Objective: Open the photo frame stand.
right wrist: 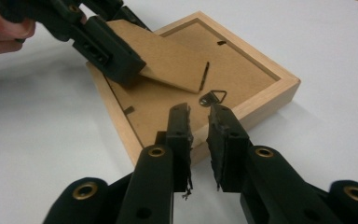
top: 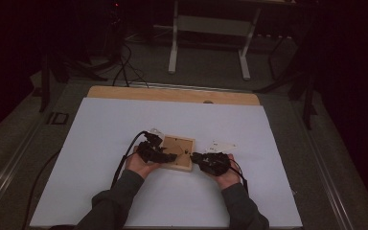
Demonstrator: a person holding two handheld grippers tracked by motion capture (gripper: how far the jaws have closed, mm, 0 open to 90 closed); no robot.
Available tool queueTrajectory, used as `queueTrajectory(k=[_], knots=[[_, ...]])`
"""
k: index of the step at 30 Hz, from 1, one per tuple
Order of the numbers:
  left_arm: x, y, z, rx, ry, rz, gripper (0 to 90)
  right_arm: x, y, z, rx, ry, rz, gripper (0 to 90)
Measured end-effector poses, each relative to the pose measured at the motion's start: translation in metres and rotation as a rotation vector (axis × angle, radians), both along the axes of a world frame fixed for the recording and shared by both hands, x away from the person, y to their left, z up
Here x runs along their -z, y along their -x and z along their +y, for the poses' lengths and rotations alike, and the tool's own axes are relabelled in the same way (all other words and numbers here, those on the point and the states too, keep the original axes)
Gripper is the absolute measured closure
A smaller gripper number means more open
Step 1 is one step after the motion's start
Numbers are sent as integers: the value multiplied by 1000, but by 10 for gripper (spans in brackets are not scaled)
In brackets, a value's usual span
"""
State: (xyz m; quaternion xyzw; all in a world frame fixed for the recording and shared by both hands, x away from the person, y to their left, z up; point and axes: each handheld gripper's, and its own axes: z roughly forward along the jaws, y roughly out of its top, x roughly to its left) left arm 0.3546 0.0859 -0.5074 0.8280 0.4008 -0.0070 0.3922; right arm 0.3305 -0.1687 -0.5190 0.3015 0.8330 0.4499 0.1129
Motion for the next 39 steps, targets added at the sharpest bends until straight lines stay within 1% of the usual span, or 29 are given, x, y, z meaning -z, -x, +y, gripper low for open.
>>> queueTrajectory(k=[4,5,8,12,16,17,22,26,28,29,33,39], knots=[[-1,2,-1,5,-10,-20,541,-1,-2,-2,18,-4,1,738],[-2,3,-1,12,-18,-25,541,-1,-2,-3,22,-6,2,732],[-2,4,-2,7,-17,-35,541,-2,-3,-6,30,-8,2,719],[-3,8,-2,13,-27,-61,542,-4,-4,-9,41,-16,-1,707],[-3,12,-2,21,-32,-94,542,-5,-5,-10,48,-19,-2,691],[-3,13,-2,19,-27,-102,543,-5,-5,-11,48,-22,-3,685],[-4,19,-1,31,-39,-150,543,-6,-6,-12,57,-42,2,662],[-5,25,-1,40,-46,-190,544,-7,-6,-14,60,-47,1,649],[-5,27,-1,40,-46,-204,544,-7,-6,-14,62,-50,0,636],[-5,27,-1,40,-46,-204,544,-7,-6,-14,62,-50,0,636],[-4,31,0,42,-44,-233,544,-7,-7,-14,76,-59,-1,575],[-2,37,0,42,-44,-272,544,-8,-9,-15,85,-81,14,519]])
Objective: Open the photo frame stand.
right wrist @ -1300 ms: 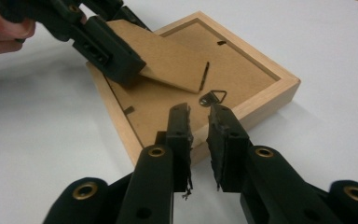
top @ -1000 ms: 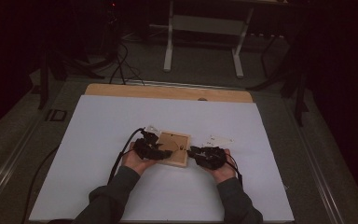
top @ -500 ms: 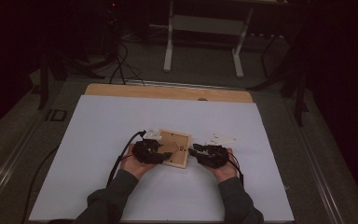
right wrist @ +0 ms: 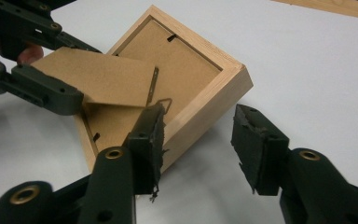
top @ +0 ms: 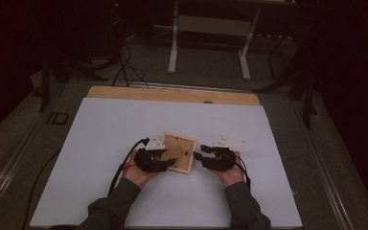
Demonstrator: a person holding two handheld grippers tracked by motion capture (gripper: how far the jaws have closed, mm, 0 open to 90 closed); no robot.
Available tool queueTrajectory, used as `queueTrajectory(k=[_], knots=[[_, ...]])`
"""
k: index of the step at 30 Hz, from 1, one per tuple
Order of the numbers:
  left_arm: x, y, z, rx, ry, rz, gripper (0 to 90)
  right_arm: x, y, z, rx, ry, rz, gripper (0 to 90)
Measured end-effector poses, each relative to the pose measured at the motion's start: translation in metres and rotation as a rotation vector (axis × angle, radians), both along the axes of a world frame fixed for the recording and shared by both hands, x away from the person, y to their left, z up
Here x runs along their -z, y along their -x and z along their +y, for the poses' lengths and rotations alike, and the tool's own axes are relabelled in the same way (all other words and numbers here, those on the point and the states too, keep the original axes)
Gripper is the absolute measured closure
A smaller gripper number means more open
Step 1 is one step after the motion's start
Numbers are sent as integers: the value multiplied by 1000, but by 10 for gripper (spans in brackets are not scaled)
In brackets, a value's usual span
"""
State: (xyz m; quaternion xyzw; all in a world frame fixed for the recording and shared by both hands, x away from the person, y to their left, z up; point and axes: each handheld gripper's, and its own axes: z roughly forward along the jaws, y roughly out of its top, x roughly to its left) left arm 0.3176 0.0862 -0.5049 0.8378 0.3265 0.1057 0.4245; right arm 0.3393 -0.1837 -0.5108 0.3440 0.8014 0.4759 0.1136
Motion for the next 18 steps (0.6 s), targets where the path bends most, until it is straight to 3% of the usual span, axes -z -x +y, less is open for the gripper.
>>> queueTrajectory(k=[11,18], knots=[[2,10,1,18,-4,-75,544,-1,-5,5,1,-35,38,422],[3,13,2,27,-1,-99,544,0,-9,9,2,-63,69,402]])
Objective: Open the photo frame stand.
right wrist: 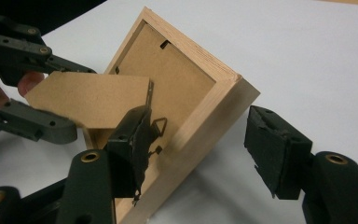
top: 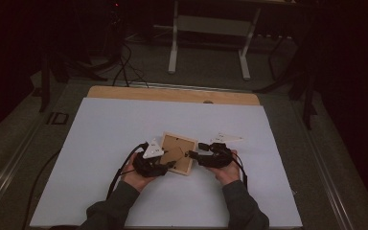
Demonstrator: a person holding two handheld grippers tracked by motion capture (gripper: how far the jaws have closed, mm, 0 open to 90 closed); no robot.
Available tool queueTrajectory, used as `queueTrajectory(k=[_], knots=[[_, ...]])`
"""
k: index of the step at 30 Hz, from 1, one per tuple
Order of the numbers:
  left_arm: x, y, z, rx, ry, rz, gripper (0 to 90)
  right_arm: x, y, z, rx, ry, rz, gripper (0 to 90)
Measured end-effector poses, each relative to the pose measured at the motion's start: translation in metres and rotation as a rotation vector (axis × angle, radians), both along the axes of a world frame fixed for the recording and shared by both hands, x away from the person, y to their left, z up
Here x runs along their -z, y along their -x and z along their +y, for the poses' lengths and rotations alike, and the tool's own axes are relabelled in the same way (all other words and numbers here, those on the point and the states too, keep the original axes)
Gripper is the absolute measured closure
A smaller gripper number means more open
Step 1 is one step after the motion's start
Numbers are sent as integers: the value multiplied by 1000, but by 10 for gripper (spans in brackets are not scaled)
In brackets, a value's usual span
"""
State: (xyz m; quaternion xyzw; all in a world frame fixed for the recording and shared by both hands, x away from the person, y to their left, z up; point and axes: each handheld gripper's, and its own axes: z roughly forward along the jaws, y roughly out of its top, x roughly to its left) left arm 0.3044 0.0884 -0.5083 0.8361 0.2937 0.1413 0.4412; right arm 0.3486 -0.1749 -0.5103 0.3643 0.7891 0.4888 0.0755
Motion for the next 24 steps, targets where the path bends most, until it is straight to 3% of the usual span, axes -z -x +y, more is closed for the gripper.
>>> queueTrajectory(k=[4,11,18,24], knots=[[0,2,1,8,1,-15,544,3,-4,1,-2,-12,26,396],[1,3,1,34,8,-31,544,9,-9,1,-9,-82,80,428],[0,2,1,33,8,-34,550,5,-8,1,5,-70,66,461],[0,-2,-2,33,2,-36,570,-2,-5,0,33,-59,14,489]])
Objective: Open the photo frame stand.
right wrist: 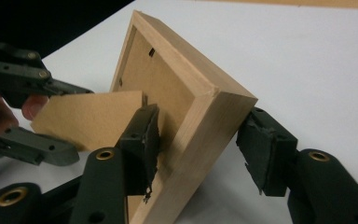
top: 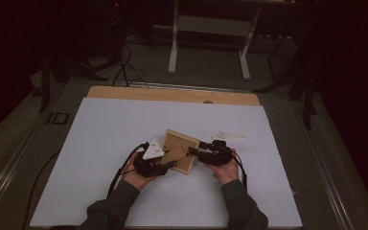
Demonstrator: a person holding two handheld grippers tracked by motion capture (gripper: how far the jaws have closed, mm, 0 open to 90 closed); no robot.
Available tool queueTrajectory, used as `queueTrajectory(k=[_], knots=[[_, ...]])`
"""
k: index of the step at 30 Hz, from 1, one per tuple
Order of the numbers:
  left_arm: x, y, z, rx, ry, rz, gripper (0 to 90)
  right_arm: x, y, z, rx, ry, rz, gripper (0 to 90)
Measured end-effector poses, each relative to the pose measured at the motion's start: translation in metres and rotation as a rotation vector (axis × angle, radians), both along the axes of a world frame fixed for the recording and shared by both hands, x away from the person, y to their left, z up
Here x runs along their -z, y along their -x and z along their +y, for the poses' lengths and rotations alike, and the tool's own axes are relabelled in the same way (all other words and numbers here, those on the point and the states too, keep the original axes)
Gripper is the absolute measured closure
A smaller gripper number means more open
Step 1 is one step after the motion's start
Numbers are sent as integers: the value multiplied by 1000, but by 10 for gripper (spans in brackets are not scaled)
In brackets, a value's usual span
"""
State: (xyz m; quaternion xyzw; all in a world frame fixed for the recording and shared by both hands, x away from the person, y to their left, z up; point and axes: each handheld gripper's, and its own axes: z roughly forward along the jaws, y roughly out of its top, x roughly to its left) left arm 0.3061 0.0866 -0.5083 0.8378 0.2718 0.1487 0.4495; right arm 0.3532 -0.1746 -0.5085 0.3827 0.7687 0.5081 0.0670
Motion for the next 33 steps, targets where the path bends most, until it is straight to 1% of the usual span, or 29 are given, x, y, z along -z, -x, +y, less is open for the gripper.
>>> queueTrajectory(k=[3,4,6,8,11,13,14,15,16,18,21,26,29,31,32,33], knots=[[0,-1,-1,5,2,12,576,-2,1,-1,3,7,-20,496],[0,-1,0,9,3,15,577,-3,1,-1,4,8,-20,499],[0,-1,0,17,6,24,581,-4,2,-1,5,-1,-27,532],[-1,-3,0,27,25,45,582,-5,3,-1,1,4,-46,541],[-3,-4,0,39,38,61,584,-8,6,1,-8,22,-77,557],[-4,-5,-1,35,30,63,604,-9,7,2,-9,23,-85,565],[-4,-6,-1,27,24,65,635,-9,7,2,-11,24,-90,567],[-5,-7,-1,23,24,73,647,-9,7,2,-12,23,-89,569],[-5,-7,-1,21,25,77,656,-9,7,2,-13,21,-88,570],[-5,-8,-1,18,13,77,672,-10,7,2,-15,21,-88,572],[-5,-9,-2,11,3,84,697,-11,8,2,-20,21,-100,579],[-5,-10,-4,0,-9,80,716,-12,10,2,-16,26,-114,581],[-5,-12,-6,0,-25,74,726,-14,11,2,-12,26,-123,582],[-5,-12,-7,-5,-24,73,735,-14,11,2,-11,25,-126,583],[-5,-15,-9,-10,-34,71,735,-15,11,1,-10,27,-130,582],[-5,-15,-9,-12,-35,70,744,-16,12,1,-6,29,-142,582]])
